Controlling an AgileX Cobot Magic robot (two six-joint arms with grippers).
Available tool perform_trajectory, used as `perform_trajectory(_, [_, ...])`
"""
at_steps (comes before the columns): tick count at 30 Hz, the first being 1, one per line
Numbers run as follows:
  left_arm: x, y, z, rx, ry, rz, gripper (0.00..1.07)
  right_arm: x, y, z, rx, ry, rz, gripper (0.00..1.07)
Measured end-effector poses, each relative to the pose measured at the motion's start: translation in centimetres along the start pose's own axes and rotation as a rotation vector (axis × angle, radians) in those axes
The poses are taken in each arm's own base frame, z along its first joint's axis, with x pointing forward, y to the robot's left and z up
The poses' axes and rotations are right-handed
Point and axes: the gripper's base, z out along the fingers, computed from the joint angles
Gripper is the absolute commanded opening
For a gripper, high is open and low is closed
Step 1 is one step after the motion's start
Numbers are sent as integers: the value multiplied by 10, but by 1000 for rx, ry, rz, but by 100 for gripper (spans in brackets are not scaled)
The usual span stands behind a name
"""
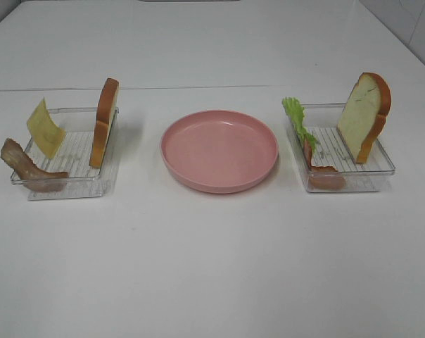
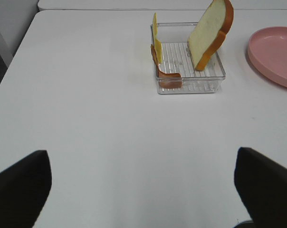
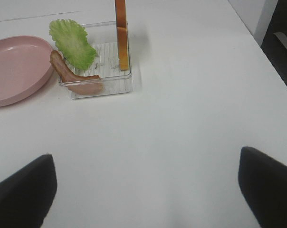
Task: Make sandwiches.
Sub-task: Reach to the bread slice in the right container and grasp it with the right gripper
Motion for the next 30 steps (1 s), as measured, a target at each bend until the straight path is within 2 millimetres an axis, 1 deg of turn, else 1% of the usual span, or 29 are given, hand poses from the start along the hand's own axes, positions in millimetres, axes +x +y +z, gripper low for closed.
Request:
perform_trajectory(22, [0,0,0,0,0,0,102,-1,0,1,8,10,-4,98])
perform_trajectory(23, [0,0,0,0,0,0,102,-8,1,6,11,54,-7,98])
perform_trajectory(24, [0,0,0,0,0,0,102,-8,1,6,11,54,-7,98])
perform_trajectory(25, [0,0,0,0,0,0,102,-15,2,10,9,86,-8,98])
perform_trajectory(26, [0,0,0,0,0,0,102,-32,6,20,6,141,-10,98])
perform_trajectory(27, [0,0,0,0,0,0,102,-32,6,20,6,141,-10,98])
perform_trajectory(28, [0,0,0,0,0,0,102,-52,9,34,11,214,-15,98])
perform_trajectory(29, [0,0,0,0,0,0,102,-62,11,43,15,267,-17,98])
perform_trajectory(30, [0,0,0,0,0,0,102,-62,11,43,15,267,-17,98])
